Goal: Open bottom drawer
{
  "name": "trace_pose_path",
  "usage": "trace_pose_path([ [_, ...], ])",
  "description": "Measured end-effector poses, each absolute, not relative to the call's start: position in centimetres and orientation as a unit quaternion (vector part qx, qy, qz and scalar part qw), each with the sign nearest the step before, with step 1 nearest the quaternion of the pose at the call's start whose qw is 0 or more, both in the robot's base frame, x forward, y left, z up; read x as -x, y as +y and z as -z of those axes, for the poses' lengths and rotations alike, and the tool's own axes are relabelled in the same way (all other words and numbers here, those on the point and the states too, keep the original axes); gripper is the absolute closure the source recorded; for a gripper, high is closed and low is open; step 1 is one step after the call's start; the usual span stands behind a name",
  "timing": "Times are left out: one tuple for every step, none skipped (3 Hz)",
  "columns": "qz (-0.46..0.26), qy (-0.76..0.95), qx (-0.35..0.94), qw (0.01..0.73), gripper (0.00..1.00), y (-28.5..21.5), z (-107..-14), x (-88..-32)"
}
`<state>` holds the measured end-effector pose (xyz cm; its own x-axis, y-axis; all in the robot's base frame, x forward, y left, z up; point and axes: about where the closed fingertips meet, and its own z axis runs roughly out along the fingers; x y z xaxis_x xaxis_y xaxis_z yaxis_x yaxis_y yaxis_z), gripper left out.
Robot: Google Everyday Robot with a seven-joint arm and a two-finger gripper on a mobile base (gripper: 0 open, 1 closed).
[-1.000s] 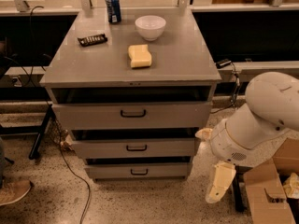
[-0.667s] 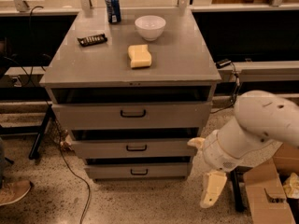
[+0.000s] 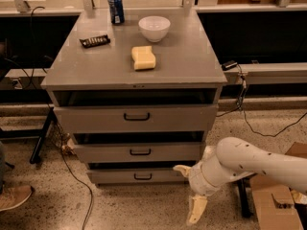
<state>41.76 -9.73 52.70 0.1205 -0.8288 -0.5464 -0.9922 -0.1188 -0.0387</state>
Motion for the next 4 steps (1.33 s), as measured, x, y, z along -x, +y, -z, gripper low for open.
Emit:
trace_pose_path([
  [-0.201,0.632,0.720,0.203,0.00,-9.7,-52.7,-41.8],
  [-0.168,0.644,0.725,0.180,0.00,-11.6,-49.0,-42.5],
  [-0.128,0.658,0.724,0.164,0.00,-15.2,-43.0,-44.7],
  [-0.095,0.669,0.720,0.158,0.00,-17.4,-36.9,-47.5],
])
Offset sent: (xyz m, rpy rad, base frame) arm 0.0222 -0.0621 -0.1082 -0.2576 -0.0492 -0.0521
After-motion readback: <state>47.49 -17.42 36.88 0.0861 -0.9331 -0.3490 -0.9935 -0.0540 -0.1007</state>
